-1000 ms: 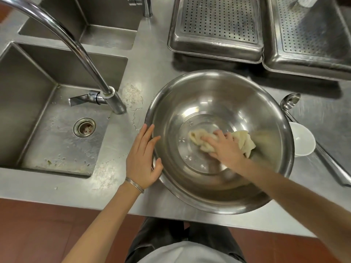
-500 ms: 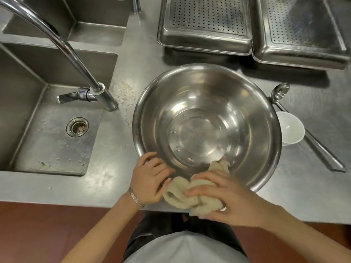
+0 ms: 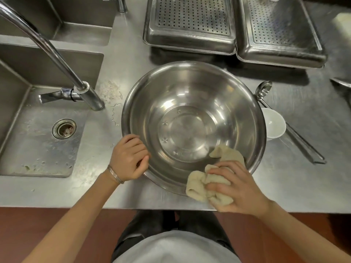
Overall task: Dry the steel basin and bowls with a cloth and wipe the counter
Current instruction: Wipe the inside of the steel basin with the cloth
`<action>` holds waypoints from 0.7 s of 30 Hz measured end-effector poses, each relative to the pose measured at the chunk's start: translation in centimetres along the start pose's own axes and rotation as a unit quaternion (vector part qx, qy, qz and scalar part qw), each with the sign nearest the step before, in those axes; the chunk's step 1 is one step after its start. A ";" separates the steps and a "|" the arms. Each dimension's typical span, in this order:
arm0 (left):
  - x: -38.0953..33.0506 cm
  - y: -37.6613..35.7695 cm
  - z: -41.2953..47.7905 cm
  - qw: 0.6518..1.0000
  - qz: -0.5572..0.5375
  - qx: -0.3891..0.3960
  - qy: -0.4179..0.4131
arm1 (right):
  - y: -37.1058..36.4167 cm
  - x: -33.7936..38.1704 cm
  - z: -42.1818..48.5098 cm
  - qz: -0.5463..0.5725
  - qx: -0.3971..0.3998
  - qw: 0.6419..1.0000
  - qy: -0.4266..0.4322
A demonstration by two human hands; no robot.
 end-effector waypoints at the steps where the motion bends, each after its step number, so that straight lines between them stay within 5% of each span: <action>1: -1.1 -0.4 -0.2 1.000 -0.012 -0.001 0.007 | -0.5 0.5 0.3 0.005 0.000 1.000 0.003; 5: -6.3 -3.7 -1.8 0.999 -0.008 0.021 -0.033 | -1.6 1.2 1.1 0.033 0.000 0.999 0.042; 11: -2.9 -2.6 -0.9 0.998 0.027 0.014 -0.063 | 0.9 -4.3 -1.2 -0.005 0.043 0.991 0.128; 21: -5.1 -3.0 -0.9 0.999 -0.007 0.026 -0.022 | 0.6 -5.3 -0.9 -0.012 0.029 0.995 0.092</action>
Point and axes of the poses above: each hand's wrist, its own z-axis towards the middle knuckle, its own y-axis out of the back of the hand, x = y × z, the point moved 3 cm from there along z, towards the middle knuckle, and after that the axes turned 9 degrees about -z, right-handed, at the moved point
